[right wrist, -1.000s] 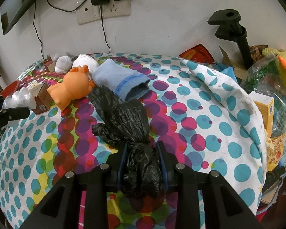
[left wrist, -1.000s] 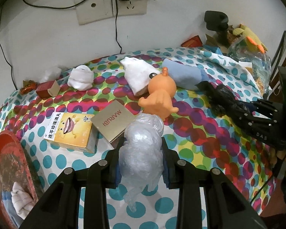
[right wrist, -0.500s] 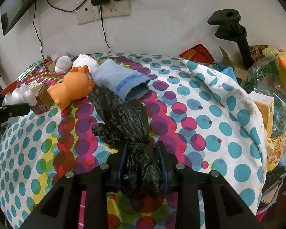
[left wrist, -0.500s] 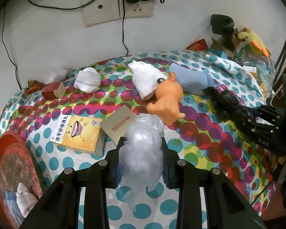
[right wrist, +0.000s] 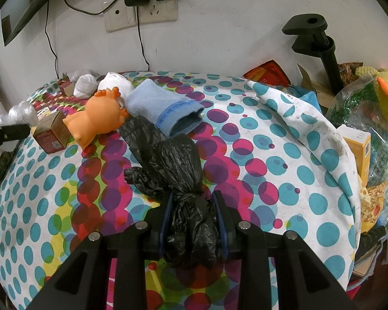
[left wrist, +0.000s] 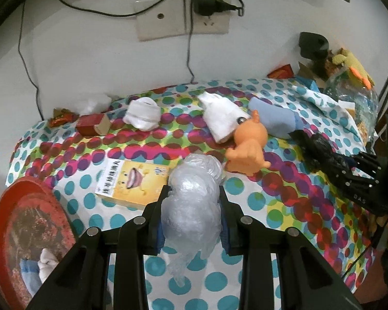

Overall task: Organize objects
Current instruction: 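Carry the plastic bundle over the red tray and open the left gripper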

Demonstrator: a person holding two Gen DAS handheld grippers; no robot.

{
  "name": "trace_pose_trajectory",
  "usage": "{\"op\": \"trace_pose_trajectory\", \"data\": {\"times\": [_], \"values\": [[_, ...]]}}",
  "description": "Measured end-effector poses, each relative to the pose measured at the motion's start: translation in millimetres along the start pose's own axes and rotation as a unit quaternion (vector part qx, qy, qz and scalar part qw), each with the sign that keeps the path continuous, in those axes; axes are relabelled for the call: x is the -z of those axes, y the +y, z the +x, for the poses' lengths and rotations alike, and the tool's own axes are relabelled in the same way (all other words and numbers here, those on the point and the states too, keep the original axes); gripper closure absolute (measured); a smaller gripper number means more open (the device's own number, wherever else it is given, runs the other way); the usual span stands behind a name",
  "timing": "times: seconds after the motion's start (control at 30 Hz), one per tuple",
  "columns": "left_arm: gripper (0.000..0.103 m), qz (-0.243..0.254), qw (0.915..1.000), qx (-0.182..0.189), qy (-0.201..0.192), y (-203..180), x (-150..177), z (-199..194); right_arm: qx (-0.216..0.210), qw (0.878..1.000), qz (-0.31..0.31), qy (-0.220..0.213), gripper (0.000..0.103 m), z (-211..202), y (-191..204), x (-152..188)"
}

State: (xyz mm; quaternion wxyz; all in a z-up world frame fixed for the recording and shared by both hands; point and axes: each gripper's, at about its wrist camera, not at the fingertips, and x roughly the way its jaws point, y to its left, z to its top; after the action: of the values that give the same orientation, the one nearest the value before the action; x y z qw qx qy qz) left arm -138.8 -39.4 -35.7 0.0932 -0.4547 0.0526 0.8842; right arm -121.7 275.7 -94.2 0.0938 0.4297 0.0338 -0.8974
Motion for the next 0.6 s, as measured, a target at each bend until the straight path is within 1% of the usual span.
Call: {"op": "trace_pose_trajectory", "data": {"times": [0.3, 0.6], "values": [[0.073, -0.013, 0.9998, -0.015, -0.008, 22.5, -9.9, -3.8, 0.003, 1.000, -0.002, 0.001, 0.071, -0.5, 1.5, -0.6], [0.073, -0.043, 0.9986, -0.032, 0.002, 57.8, -6.1, 1.9, 0.010, 1.000, -0.007, 0.002, 0.071, -0.2, 4.2, -0.4]]}}
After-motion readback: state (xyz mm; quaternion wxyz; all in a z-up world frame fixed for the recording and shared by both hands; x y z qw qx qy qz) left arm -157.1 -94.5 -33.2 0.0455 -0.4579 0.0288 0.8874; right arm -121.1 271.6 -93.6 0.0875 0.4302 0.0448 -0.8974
